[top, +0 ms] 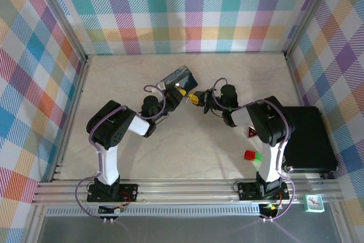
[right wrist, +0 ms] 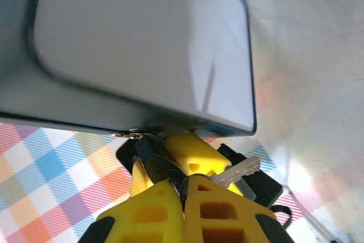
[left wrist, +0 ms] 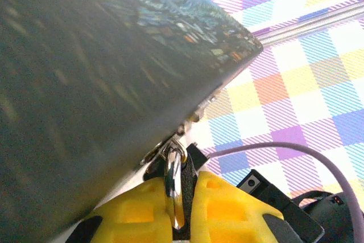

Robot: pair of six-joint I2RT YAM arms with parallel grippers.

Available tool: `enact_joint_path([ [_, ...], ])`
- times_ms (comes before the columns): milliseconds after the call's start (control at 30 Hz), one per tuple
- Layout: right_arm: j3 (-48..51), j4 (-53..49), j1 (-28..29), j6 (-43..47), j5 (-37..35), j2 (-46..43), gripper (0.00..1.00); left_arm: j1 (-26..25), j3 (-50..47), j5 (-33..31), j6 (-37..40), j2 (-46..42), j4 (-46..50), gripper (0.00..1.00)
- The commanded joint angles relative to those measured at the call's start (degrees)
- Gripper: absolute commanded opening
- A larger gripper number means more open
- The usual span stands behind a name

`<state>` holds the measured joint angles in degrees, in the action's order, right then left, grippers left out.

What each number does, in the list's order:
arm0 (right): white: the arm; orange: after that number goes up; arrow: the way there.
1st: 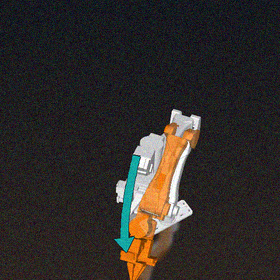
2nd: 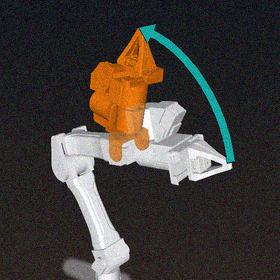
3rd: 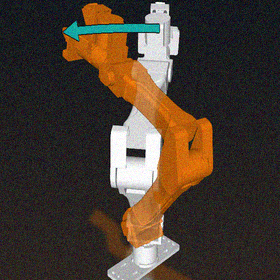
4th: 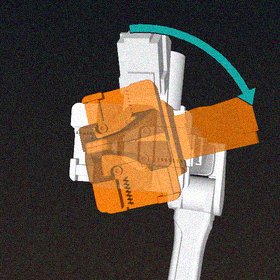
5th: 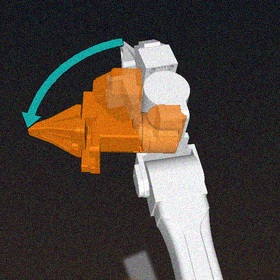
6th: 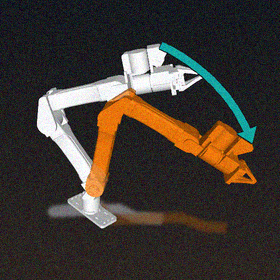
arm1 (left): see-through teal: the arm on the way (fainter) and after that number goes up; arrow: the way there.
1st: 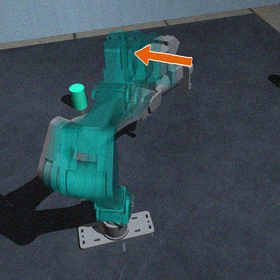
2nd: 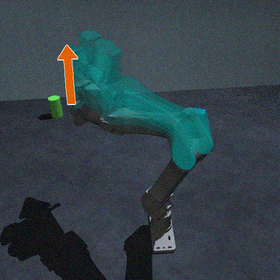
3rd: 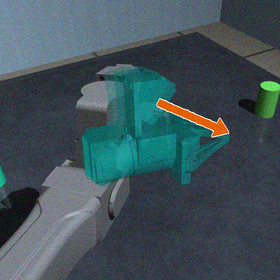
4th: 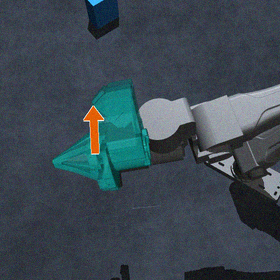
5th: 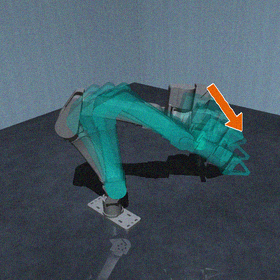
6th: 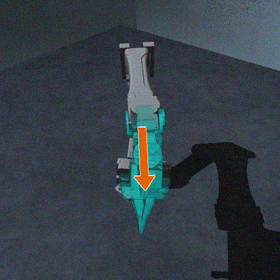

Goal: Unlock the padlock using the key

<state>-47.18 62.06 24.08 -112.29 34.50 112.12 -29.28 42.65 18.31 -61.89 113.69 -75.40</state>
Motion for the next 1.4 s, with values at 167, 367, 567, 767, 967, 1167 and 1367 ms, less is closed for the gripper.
enact_joint_path([
  [167,-4.0,17.9,2.1,-19.6,-5.7,1.5,0.00,-3.6,1.8,14.3,5.0,2.8,-2.5,0.00],
  [367,-3.1,12.9,1.3,-8.7,-3.0,4.1,0.10,-2.7,2.1,12.8,3.6,3.1,-2.1,0.00],
  [567,-0.4,2.6,-0.4,8.9,-2.7,3.2,0.27,-2.2,1.7,10.8,2.5,4.0,-1.8,0.00],
  [767,2.7,-6.7,-1.0,21.5,-3.6,1.2,0.40,-2.0,0.1,6.8,2.2,3.1,0.3,0.00],
  [967,4.1,-23.8,-1.1,37.0,-5.7,-5.1,0.49,-2.1,-1.7,3.4,1.9,2.5,5.0,0.00],
  [1167,3.0,-48.5,-1.0,54.5,-13.8,-15.7,0.53,-3.2,-3.2,0.3,4.0,-0.1,17.0,0.00],
  [1367,-1.1,-63.9,0.6,67.2,-19.2,-20.8,0.53,-3.9,-5.0,-1.2,3.7,-2.0,21.4,0.29],
])
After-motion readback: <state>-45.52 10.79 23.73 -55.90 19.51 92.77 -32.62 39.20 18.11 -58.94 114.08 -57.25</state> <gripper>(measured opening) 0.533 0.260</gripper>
